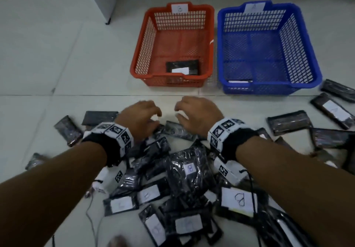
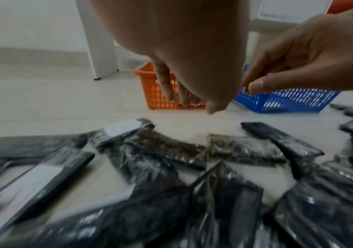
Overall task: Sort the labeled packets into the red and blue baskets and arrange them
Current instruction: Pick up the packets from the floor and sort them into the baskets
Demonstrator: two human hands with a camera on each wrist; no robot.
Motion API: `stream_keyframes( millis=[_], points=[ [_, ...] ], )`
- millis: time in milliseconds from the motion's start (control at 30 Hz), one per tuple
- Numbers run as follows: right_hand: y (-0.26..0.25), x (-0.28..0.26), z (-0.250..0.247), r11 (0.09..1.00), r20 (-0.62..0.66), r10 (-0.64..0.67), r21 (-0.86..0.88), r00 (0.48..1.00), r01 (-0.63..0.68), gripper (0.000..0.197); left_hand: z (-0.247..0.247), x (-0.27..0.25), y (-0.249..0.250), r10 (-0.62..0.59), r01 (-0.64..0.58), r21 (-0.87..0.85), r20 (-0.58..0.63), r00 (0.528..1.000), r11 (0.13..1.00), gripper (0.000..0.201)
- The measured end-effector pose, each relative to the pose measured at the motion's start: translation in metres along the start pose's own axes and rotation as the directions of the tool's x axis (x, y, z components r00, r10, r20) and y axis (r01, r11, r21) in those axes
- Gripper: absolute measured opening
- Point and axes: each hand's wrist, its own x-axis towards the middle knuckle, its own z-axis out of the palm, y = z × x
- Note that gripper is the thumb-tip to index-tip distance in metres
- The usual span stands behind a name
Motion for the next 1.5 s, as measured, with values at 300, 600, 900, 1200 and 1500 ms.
stream_keyframes(
  millis=[300,600,900,1200,1500],
  points=[
    [-0.022,-0.005,0.052,0.990,0.357,0.142,-0.055,0.923,-0.131,0.052,0.026,-0.022,-0.025,-0.206,0.181,0.106,0.307,0.929,0.978,0.065],
    [0.008,-0.001,0.039,0.538,0.323,0.512,0.602,0.796,-0.591,0.019,0.034,0.000,-0.023,-0.133,0.096,0.155,0.248,0.960,0.983,0.057],
    [0.029,-0.012,0.027,0.257,0.370,0.584,0.760,0.722,-0.597,0.033,0.019,0.028,0.008,-0.406,0.478,-0.482,0.252,0.878,0.734,0.022],
    [0.054,-0.045,-0.008,0.722,0.044,0.551,0.475,0.833,-0.503,0.031,-0.042,0.068,0.068,-0.343,0.598,-0.795,0.537,0.771,0.099,0.031],
    [0.091,-0.063,-0.072,0.905,-0.207,0.421,0.156,0.883,-0.395,0.030,-0.066,0.131,0.072,-0.257,0.267,-0.400,0.079,0.963,0.877,0.034]
  ],
)
